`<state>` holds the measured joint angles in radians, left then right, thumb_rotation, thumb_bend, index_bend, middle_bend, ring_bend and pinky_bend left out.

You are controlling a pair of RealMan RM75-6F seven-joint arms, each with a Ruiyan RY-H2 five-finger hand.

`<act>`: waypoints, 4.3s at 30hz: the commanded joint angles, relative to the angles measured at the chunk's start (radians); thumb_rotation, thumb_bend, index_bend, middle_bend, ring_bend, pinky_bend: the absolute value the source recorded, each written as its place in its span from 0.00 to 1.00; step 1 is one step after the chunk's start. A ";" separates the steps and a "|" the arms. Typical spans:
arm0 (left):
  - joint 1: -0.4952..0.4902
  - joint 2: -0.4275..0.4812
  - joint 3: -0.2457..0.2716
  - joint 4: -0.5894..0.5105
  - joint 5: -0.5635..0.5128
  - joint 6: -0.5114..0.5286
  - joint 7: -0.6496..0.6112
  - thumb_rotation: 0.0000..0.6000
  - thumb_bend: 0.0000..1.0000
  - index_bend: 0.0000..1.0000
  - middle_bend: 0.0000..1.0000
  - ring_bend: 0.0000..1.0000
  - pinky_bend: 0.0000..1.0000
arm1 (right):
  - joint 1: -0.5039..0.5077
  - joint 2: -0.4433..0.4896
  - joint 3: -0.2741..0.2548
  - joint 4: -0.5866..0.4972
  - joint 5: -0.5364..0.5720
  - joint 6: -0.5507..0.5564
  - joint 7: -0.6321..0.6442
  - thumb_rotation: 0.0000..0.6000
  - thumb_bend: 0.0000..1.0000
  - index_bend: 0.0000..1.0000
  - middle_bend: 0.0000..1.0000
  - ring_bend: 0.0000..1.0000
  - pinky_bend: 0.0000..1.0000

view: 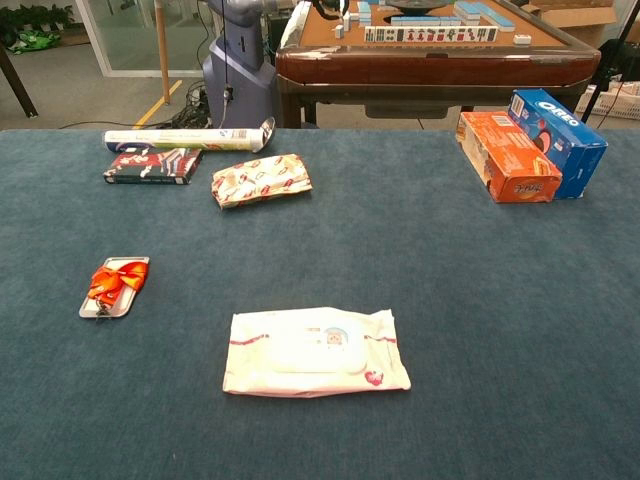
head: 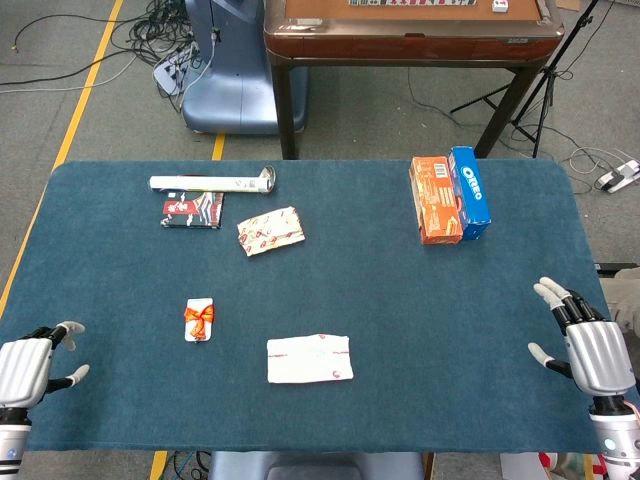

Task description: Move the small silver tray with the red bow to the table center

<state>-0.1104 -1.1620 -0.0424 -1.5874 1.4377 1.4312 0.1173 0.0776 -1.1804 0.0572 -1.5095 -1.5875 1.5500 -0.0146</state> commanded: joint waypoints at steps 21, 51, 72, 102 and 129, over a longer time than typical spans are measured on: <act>-0.117 -0.089 -0.031 0.081 0.028 -0.115 0.025 1.00 0.00 0.23 0.29 0.32 0.63 | -0.012 0.019 0.007 -0.014 -0.010 0.041 0.032 1.00 0.11 0.19 0.19 0.20 0.51; -0.300 -0.246 -0.060 0.192 -0.077 -0.333 0.123 1.00 0.00 0.00 0.00 0.00 0.05 | -0.016 0.036 0.015 -0.012 -0.002 0.047 0.074 1.00 0.11 0.19 0.19 0.20 0.51; -0.381 -0.335 -0.080 0.242 -0.172 -0.408 0.210 1.00 0.00 0.00 0.00 0.00 0.05 | -0.015 0.041 0.013 -0.012 -0.002 0.040 0.080 1.00 0.11 0.19 0.19 0.20 0.51; -0.508 -0.485 -0.146 0.359 -0.307 -0.483 0.244 1.00 0.00 0.00 0.00 0.00 0.05 | -0.018 0.054 0.012 -0.013 -0.001 0.040 0.105 1.00 0.11 0.19 0.19 0.20 0.51; -0.627 -0.587 -0.201 0.451 -0.390 -0.530 0.277 1.00 0.00 0.00 0.00 0.00 0.05 | -0.027 0.073 0.017 -0.006 0.005 0.053 0.161 1.00 0.11 0.19 0.19 0.20 0.51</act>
<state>-0.7357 -1.7474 -0.2424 -1.1379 1.0497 0.9019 0.3937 0.0509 -1.1078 0.0744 -1.5158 -1.5819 1.6031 0.1464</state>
